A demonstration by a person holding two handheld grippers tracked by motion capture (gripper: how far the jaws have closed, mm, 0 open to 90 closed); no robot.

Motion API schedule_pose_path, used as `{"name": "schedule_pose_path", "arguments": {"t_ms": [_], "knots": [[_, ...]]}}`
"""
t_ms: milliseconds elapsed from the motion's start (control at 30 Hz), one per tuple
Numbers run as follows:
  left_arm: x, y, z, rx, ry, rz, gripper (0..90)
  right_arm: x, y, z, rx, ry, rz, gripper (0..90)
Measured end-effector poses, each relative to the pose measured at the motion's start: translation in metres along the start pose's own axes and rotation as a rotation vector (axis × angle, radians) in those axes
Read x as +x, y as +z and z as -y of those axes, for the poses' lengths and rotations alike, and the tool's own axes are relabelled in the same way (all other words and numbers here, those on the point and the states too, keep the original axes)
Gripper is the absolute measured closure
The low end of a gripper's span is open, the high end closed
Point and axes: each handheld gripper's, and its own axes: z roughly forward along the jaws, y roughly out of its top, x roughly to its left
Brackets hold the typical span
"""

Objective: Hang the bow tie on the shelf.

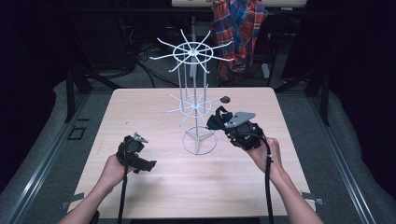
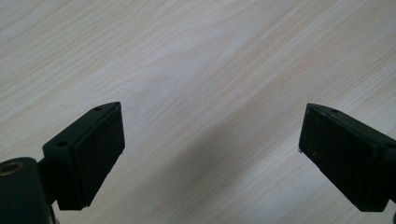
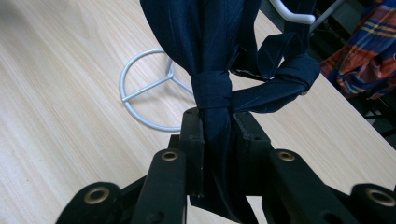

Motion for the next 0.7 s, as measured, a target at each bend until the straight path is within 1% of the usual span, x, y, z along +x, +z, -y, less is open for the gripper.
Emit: {"name": "schedule_pose_path", "arguments": {"t_ms": [33, 100, 333, 433, 533, 700], "knots": [[0.000, 0.000, 0.000, 0.000, 0.000, 0.001, 7.0, -0.001, 0.003, 0.000, 0.002, 0.002, -0.004, 75.6], [0.000, 0.000, 0.000, 0.003, 0.001, 0.004, 7.0, -0.001, 0.005, -0.001, 0.004, -0.001, -0.007, 75.6], [0.000, 0.000, 0.000, 0.002, -0.001, 0.001, 7.0, 0.000, 0.021, -0.003, 0.020, -0.009, -0.022, 75.6], [0.000, 0.000, 0.000, 0.002, 0.000, 0.001, 7.0, 0.000, 0.024, -0.004, 0.019, -0.008, -0.023, 75.6], [0.001, 0.000, 0.000, 0.002, -0.002, 0.002, 7.0, 0.001, 0.030, -0.003, 0.029, -0.010, -0.043, 75.6], [0.000, 0.000, 0.000, 0.001, 0.001, 0.002, 7.0, 0.004, 0.036, 0.000, 0.041, -0.013, -0.052, 75.6]]}}
